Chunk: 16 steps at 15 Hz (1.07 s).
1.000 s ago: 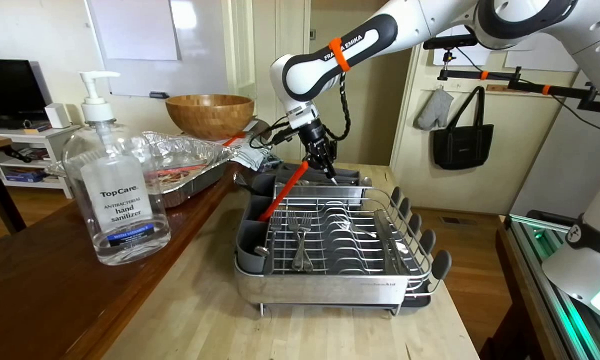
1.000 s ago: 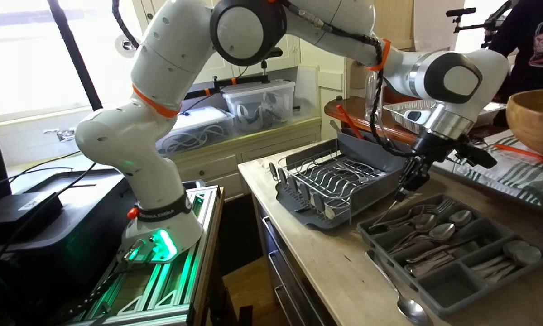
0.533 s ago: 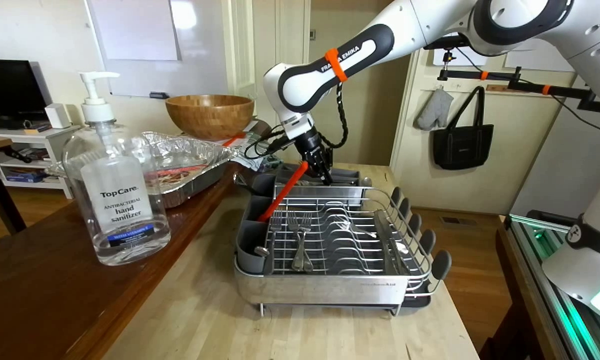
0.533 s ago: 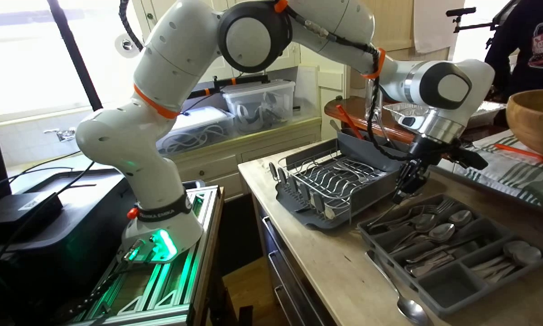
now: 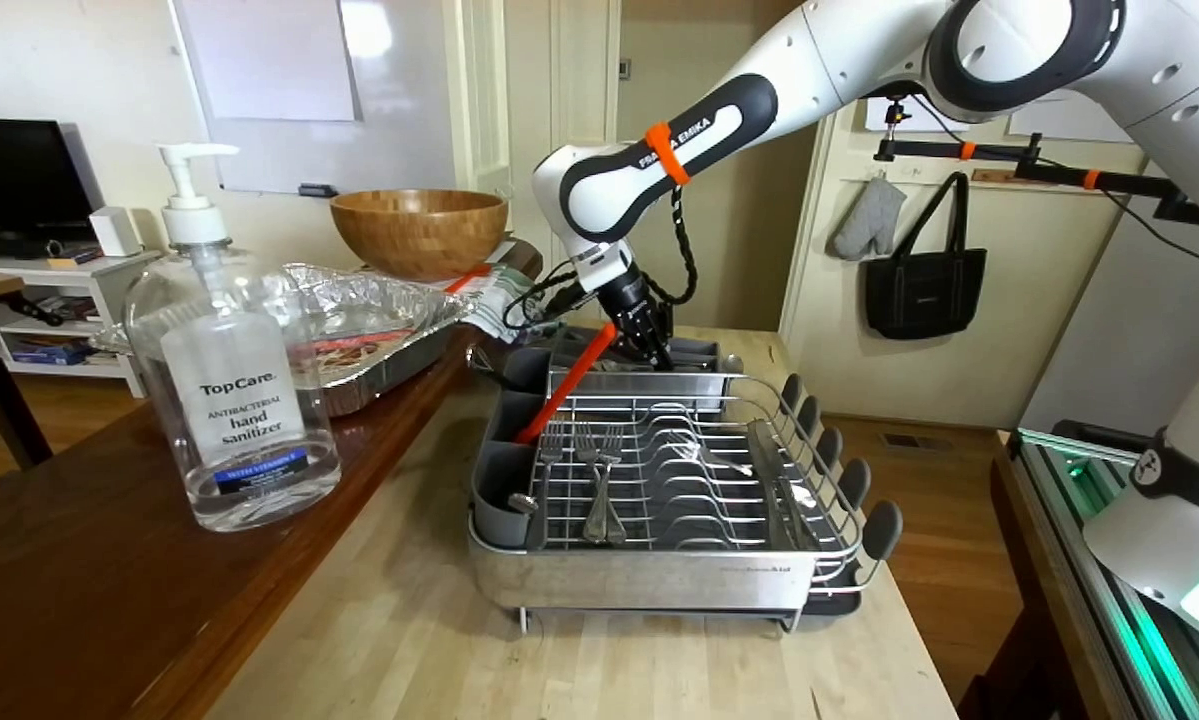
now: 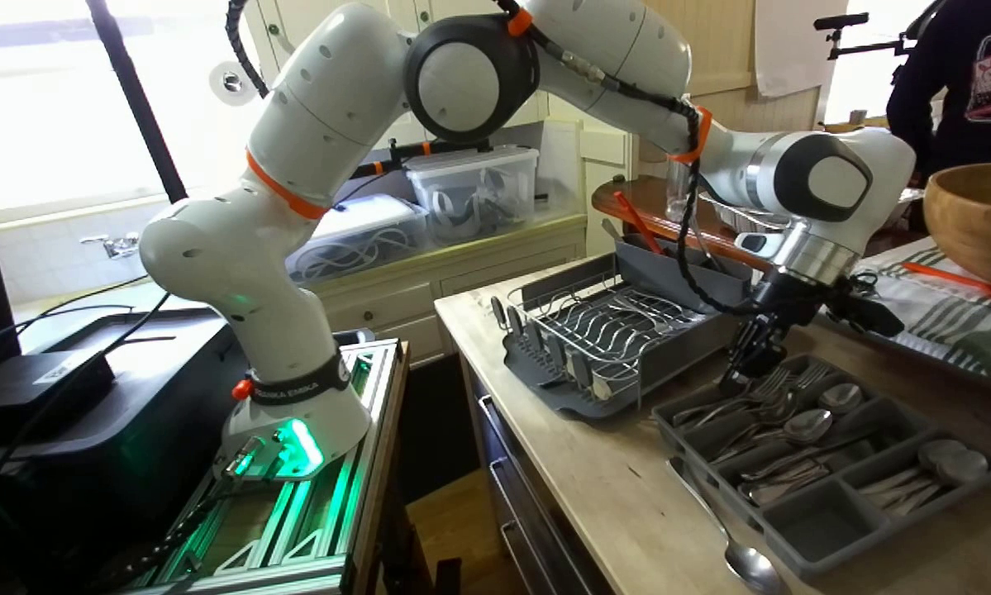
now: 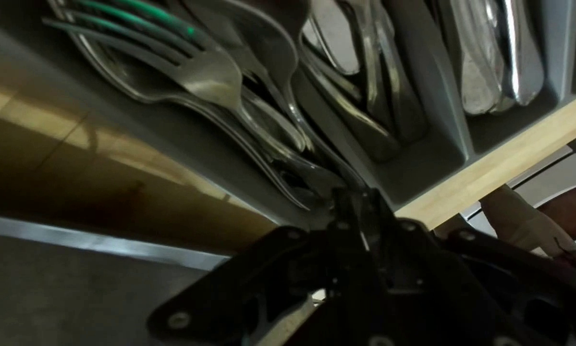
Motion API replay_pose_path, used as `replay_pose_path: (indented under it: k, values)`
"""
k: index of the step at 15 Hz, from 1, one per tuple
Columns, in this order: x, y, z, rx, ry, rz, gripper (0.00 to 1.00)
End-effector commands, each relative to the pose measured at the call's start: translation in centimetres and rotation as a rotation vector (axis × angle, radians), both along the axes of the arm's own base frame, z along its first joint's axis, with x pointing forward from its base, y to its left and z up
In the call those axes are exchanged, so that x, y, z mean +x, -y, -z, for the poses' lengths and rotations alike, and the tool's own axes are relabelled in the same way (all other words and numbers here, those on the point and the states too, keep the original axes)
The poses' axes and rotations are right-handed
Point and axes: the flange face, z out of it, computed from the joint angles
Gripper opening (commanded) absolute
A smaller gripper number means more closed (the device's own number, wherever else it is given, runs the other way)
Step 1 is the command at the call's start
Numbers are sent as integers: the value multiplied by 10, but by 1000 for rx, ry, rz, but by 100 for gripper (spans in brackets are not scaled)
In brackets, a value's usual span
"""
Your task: Remove two forks from the drying rack and put them on the left side of the utensil holder
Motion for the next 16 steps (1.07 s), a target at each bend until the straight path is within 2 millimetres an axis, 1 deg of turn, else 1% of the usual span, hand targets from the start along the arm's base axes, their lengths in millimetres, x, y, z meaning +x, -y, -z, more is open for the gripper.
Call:
replay_pose_path:
  k: [1, 2, 4, 5, 6, 7, 8, 9, 10, 11, 12, 14, 15, 16]
  values:
    - [1, -6, -17, 9, 3, -19, 44]
    - [0, -10, -25, 6, 14, -18, 52]
    - [-7, -21, -53, -4, 40, -40, 66]
    - [-10, -24, -68, -19, 60, -42, 74]
    - [-14, -27, -84, -29, 89, -36, 81]
    - [-19, -29, -100, -40, 118, -28, 90]
    - [-24, -32, -116, -48, 138, -31, 96]
    - [-30, -35, -130, -42, 155, -39, 99]
    - [-36, -40, -140, -35, 163, -56, 100]
    - [-42, -49, -147, -27, 159, -97, 100]
    - [-49, -59, -152, -22, 147, -138, 100]
    - [-64, -86, -152, -42, 118, -185, 100]
    - [-70, -92, -155, -54, 120, -223, 100]
    - [-50, -80, -156, -38, 124, -143, 100]
